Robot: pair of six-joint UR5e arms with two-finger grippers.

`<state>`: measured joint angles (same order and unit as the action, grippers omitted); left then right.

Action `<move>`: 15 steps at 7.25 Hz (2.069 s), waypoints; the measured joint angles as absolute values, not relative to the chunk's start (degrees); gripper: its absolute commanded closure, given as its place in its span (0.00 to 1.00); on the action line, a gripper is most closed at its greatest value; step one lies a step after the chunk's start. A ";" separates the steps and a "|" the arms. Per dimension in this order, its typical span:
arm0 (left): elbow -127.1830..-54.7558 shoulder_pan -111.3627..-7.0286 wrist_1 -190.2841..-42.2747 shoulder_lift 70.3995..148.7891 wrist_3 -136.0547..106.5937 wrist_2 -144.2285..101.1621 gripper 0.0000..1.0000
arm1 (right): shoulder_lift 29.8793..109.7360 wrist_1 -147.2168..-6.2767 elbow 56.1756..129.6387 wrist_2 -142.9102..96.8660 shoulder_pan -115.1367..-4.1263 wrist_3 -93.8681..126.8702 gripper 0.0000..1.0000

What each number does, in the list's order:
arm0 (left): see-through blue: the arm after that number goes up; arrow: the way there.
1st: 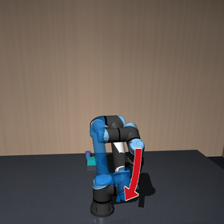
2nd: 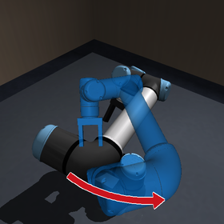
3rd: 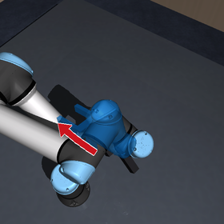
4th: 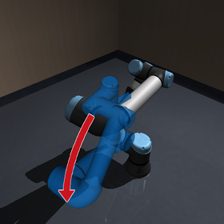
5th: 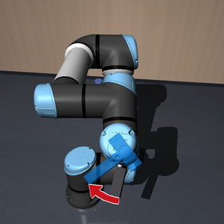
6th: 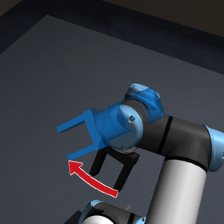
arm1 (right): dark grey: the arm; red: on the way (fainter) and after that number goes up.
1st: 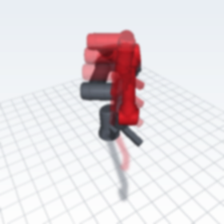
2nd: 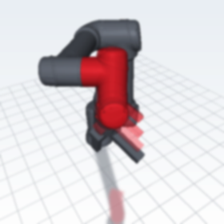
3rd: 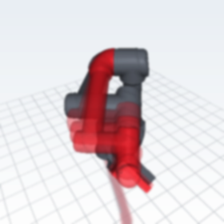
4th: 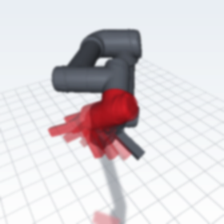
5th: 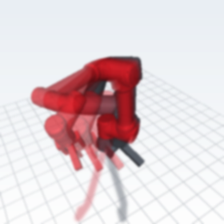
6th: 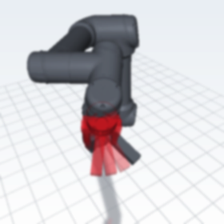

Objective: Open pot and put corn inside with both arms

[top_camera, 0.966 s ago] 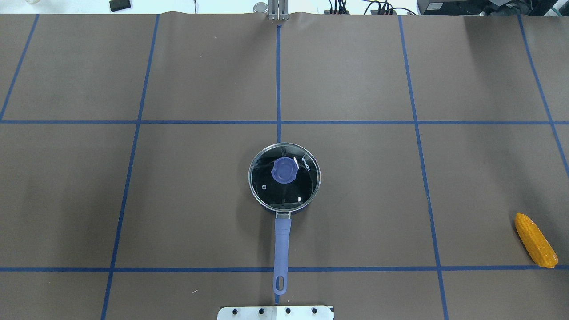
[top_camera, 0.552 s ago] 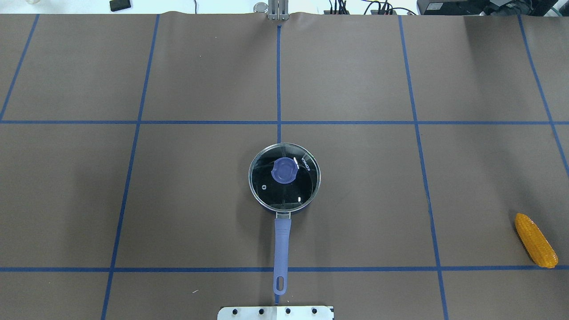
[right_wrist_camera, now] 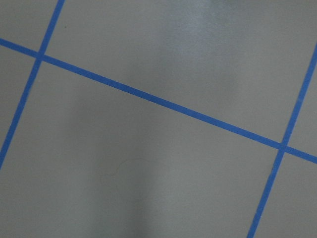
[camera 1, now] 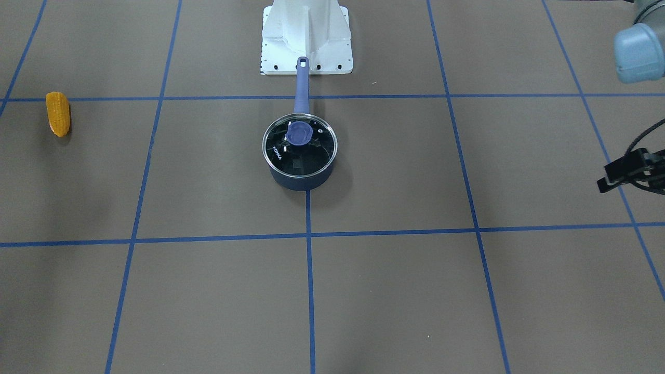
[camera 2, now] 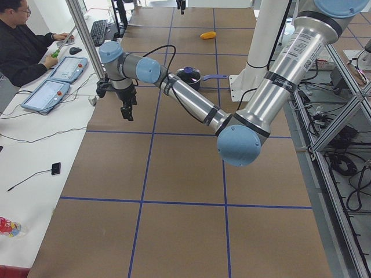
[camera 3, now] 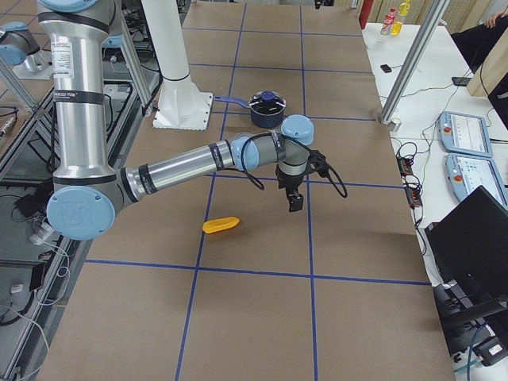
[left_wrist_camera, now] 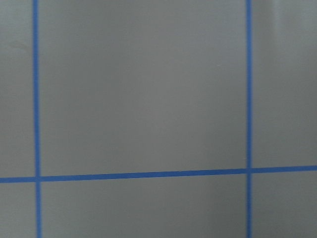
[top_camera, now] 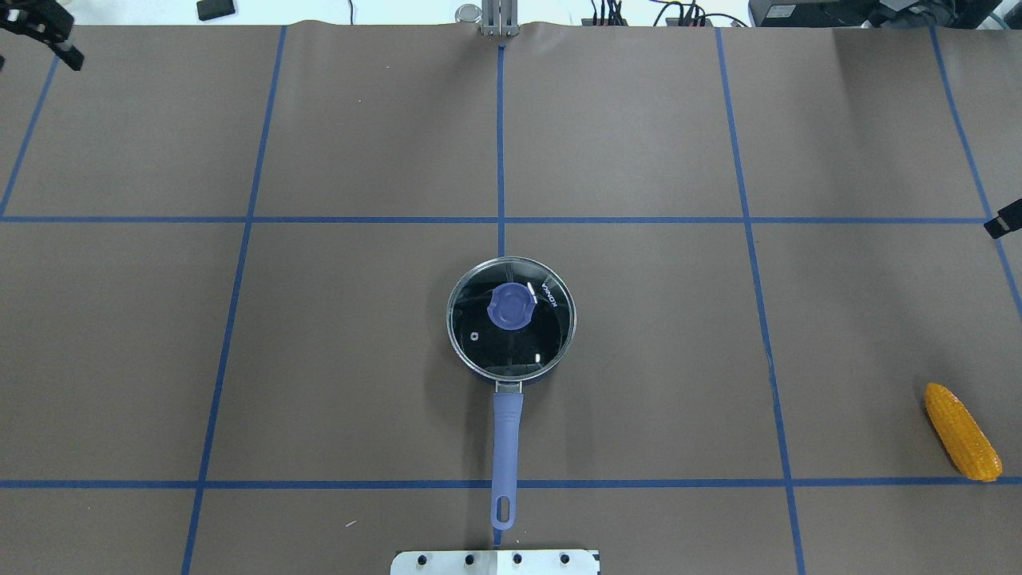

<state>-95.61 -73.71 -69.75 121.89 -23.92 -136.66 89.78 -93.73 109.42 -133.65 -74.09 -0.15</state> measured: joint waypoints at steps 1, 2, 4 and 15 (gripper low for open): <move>-96.09 -70.19 -69.95 124.65 -29.05 -136.35 0.01 | 90.34 -93.71 110.08 -135.95 -73.20 0.18 0.00; -96.29 -66.67 -71.77 127.15 -33.73 -135.13 0.01 | 91.95 -93.70 111.38 -137.09 -71.97 0.33 0.00; -95.40 -58.71 -78.83 131.07 -43.74 -129.82 0.01 | 96.36 -93.43 114.48 -134.96 -68.58 0.41 0.00; -89.51 -37.76 -80.95 144.20 -52.19 -115.12 0.02 | 111.09 -73.95 113.73 -126.66 -52.08 5.09 0.00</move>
